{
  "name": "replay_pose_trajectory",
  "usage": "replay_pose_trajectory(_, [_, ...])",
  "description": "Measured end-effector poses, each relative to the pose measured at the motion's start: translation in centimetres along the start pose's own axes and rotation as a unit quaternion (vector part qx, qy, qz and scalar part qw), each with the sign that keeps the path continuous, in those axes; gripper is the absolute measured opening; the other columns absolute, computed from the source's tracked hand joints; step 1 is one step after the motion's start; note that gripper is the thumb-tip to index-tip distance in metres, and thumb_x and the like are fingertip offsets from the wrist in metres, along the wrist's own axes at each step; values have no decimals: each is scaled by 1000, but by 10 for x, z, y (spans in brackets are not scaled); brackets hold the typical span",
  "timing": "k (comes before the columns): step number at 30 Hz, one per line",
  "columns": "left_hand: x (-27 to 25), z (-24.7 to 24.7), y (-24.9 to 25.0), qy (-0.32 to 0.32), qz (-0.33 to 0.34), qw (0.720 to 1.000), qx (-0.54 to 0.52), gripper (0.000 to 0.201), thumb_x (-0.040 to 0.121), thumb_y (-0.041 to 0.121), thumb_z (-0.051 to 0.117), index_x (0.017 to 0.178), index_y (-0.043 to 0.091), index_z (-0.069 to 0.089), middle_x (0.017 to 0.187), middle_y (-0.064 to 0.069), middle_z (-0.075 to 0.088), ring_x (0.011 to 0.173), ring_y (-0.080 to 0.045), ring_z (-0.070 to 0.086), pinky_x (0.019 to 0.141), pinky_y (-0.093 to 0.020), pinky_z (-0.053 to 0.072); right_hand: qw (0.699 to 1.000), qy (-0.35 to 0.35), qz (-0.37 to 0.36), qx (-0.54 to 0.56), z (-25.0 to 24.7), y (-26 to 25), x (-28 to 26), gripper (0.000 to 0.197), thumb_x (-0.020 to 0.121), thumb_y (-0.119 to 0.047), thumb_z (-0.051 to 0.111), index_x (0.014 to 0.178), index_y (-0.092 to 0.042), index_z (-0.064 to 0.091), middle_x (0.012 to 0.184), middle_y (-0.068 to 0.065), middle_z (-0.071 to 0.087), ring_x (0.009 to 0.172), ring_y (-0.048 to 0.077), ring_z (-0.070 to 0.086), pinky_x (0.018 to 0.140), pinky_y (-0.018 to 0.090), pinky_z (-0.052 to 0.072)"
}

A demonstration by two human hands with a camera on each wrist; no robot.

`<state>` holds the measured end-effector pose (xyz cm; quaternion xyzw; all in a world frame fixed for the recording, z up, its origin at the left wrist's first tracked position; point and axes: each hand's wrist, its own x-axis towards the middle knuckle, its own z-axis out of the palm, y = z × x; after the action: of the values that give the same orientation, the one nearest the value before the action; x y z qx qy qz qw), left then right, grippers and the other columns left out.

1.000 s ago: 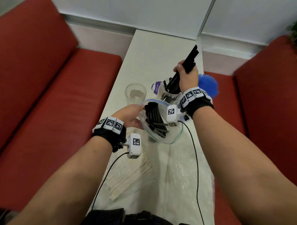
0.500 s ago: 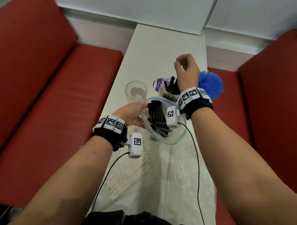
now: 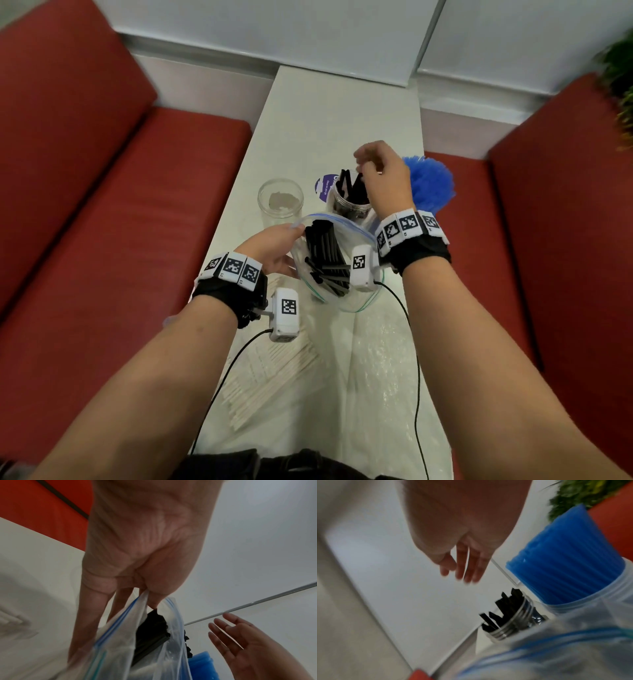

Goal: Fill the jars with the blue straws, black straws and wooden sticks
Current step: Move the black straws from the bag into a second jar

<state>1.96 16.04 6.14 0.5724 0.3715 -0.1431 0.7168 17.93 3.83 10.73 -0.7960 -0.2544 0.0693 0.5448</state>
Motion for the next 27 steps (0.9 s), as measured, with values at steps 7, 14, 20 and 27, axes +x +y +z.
replay_pose_trajectory(7, [-11,21,-7,26,25,999,-15,33,105,31,37,125,13,55,109,-15,65,76,-31,66,70,-46,59,924,-290,119,-217,2,28,-79,24,92,-3,55,115,-9,61,109,16,68,101,29,66,92,42,56])
replay_pose_trajectory(14, [-21,39,-21,32,30,998,-47,36,105,28,34,132,11,50,131,-19,56,104,-38,62,80,-52,55,966,-188,140,-111,43,81,-139,50,87,-10,71,133,-16,52,121,6,66,109,12,67,90,43,53])
replay_pose_trajectory(20, [-29,39,-28,10,35,999,-17,33,105,29,34,123,13,56,98,-10,63,70,-28,66,58,-39,57,962,-150,142,-180,40,92,-150,42,90,-11,68,129,-1,57,123,22,60,112,37,60,93,37,47])
replay_pose_trajectory(27, [-32,31,-25,6,42,998,-51,27,105,26,35,106,16,59,94,-9,65,75,-28,68,59,-44,59,986,-83,127,-67,34,78,-148,28,90,-18,74,116,-9,68,104,7,74,94,21,67,82,28,50])
